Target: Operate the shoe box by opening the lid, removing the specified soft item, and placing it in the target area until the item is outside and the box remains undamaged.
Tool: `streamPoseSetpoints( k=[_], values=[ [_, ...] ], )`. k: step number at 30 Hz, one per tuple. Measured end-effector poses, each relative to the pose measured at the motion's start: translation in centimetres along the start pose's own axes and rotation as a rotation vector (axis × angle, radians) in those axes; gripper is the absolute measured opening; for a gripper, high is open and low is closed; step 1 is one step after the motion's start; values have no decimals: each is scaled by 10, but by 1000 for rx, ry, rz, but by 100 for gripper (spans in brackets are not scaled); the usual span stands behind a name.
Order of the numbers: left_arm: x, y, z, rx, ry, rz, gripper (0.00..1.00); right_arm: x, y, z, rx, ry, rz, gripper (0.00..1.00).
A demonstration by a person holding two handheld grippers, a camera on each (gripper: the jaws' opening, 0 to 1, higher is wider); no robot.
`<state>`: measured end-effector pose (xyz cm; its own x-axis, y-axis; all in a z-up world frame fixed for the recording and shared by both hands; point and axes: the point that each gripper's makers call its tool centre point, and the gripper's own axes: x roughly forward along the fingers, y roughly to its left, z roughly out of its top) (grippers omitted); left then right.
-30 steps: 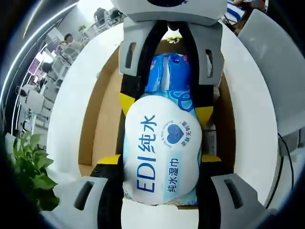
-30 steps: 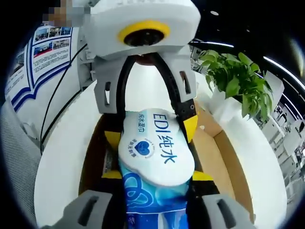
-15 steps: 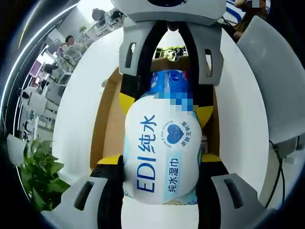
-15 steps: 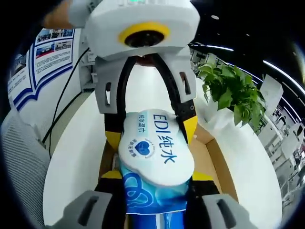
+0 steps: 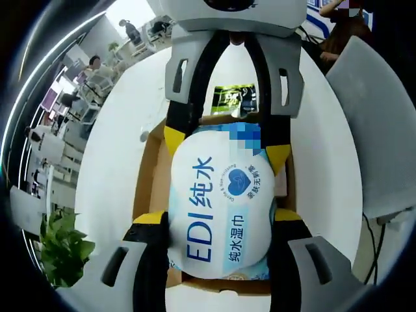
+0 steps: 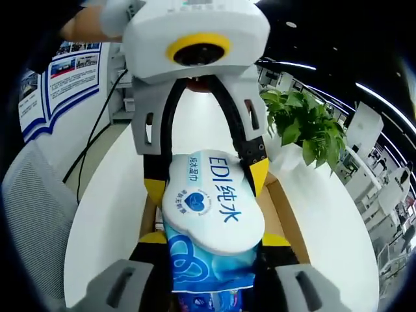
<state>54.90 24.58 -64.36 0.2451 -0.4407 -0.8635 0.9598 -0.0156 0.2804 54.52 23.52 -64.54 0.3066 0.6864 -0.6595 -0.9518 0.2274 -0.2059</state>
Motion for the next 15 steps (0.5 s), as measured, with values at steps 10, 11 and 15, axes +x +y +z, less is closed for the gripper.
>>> streamPoseSetpoints(
  k=[10,11,15],
  values=[
    [19,-1,48,27,-24,-4,61,-39,-6,-32,10,9,-30,44],
    [22,-1,53,27,-26,-10,61,-44,-6,-36,15,10,-31,44],
    [30,-3,69,33,-34,-21,61,-57,-7,-48,24,16,-34,44]
  ],
)
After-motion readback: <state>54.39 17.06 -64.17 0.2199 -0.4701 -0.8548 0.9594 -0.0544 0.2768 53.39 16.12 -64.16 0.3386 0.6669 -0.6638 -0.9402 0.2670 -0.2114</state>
